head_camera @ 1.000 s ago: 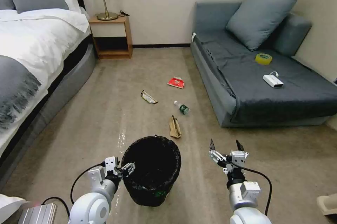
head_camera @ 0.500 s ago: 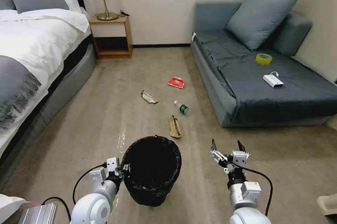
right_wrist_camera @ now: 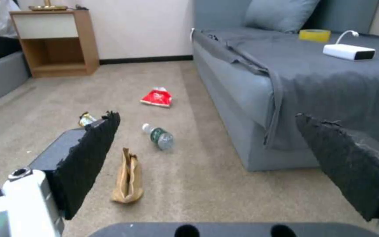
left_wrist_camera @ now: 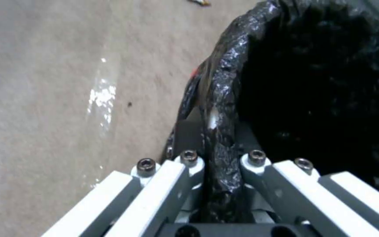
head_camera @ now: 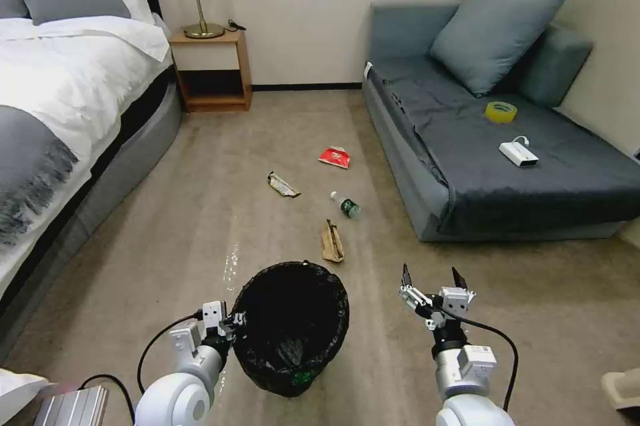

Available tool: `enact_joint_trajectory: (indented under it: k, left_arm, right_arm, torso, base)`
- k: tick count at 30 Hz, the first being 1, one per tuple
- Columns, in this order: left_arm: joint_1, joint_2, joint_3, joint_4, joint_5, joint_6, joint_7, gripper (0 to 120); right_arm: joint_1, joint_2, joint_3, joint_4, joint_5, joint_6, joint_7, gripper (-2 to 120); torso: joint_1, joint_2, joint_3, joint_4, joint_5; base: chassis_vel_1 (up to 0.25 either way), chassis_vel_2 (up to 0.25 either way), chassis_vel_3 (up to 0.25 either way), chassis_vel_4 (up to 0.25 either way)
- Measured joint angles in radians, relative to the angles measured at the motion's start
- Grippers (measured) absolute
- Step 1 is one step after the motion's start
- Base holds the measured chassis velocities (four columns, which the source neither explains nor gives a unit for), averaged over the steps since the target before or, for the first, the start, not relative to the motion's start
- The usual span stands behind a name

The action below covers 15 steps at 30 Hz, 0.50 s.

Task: Pick up the trash bin, then pick up the garbage on the floor and place it into the trash bin.

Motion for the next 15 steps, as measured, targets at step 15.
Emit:
enact_joint_trajectory:
  k: [15]
  left_arm:
    - [0.036, -0.04, -0.073, -0.079, 0.065, -0.081, -0.005, 4]
  right_arm:
    - [-0.016, -0.024, -0.009, 0.041, -0.01, -0.029, -0.051, 100]
  torso:
    - [0.0, 0.0, 0.0, 0.0, 0.0]
  base:
    - [0.0, 0.0, 0.0, 0.0]
